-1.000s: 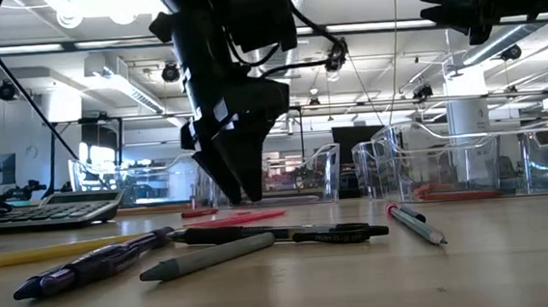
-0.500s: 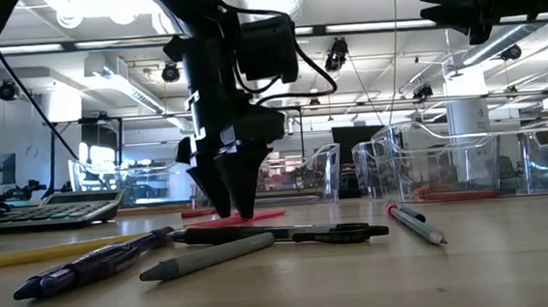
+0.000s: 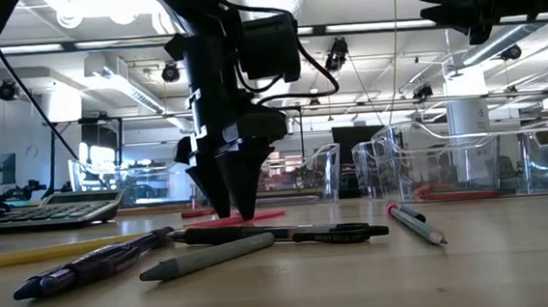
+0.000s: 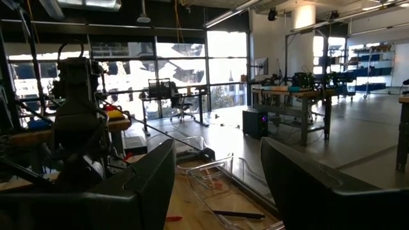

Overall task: Sort crayons/erasers/pens/pencils in bins
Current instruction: Put the pink pencil into the top left transparent bin

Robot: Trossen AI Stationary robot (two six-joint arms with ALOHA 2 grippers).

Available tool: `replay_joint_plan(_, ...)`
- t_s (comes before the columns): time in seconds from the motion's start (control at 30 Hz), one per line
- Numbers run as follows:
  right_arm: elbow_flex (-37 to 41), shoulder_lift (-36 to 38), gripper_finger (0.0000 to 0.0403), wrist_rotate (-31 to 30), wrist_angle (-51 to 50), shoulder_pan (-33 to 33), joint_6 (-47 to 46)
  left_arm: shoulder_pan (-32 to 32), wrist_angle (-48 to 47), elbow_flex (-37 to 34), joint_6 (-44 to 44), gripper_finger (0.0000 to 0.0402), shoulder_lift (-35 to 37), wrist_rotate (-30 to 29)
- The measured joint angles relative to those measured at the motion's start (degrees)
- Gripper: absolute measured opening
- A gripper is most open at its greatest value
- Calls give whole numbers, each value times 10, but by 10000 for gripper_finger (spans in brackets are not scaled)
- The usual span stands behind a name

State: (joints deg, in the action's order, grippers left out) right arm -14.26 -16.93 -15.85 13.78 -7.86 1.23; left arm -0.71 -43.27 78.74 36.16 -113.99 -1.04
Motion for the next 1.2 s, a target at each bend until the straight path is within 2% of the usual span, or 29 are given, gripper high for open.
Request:
replay_joint_plan(0.57, 0, 0, 219, 0, 2, 0, 1, -22, 2, 0, 16, 141, 0, 10)
replay_joint_plan(1.2, 0, 0, 219, 0, 2, 0, 2, -29, 3, 0, 1, 134, -1, -4)
